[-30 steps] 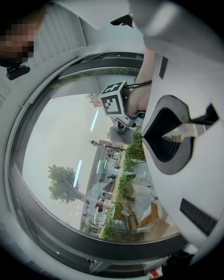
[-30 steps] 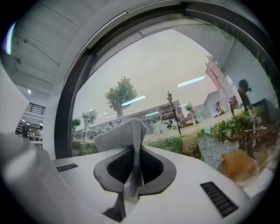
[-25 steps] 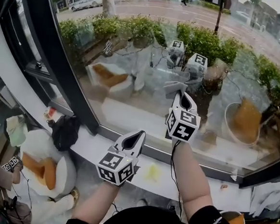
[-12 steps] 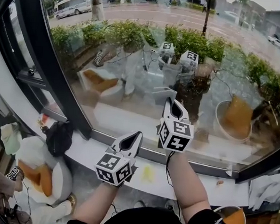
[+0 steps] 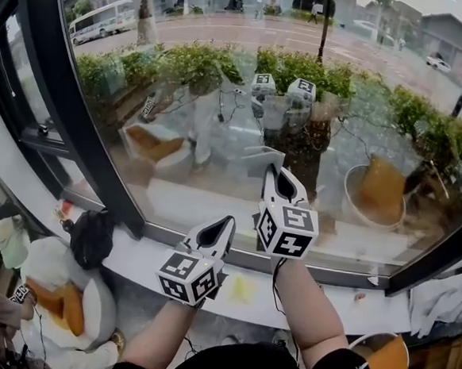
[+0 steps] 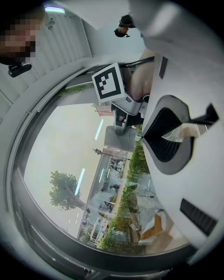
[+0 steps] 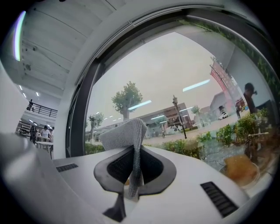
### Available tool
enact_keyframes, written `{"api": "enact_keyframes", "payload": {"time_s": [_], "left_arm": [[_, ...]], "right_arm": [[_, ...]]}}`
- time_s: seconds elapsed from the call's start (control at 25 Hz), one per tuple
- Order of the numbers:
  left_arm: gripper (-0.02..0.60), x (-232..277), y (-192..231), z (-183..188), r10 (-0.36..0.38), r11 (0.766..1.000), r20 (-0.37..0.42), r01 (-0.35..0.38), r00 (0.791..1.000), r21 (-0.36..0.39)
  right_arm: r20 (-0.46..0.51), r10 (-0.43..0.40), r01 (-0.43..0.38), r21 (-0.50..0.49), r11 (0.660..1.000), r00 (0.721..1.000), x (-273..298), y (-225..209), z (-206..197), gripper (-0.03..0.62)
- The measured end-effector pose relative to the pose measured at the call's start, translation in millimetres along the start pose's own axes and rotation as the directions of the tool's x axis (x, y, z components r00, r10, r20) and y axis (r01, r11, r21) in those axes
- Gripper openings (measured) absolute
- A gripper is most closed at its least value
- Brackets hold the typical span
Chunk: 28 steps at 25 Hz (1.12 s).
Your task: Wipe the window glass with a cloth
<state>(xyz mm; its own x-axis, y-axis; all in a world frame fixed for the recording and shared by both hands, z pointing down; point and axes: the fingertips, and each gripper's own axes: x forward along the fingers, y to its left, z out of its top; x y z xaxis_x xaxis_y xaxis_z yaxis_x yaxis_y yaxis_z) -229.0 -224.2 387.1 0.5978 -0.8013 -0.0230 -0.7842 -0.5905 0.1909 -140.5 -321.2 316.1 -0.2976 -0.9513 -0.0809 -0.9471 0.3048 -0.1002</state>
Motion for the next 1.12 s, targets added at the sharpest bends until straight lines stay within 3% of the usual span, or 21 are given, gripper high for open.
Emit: {"api": "enact_keyframes", "payload": {"time_s": [0.56, 1.12], "left_arm": [[0.008, 29, -13, 18, -0.103, 0.995, 0.031, 0.103, 0.994, 0.013], [0.008, 68, -13, 23, -0.112, 0.993, 0.018, 0.111, 0.994, 0.027]], "right_arm": [[0.040, -0.049, 0.052, -0.067, 0.996, 0.998, 1, -5, 32, 0.038], [0.026, -0.076, 0.077, -0.058, 0.995, 0.997, 40, -35, 38, 0.038]]}}
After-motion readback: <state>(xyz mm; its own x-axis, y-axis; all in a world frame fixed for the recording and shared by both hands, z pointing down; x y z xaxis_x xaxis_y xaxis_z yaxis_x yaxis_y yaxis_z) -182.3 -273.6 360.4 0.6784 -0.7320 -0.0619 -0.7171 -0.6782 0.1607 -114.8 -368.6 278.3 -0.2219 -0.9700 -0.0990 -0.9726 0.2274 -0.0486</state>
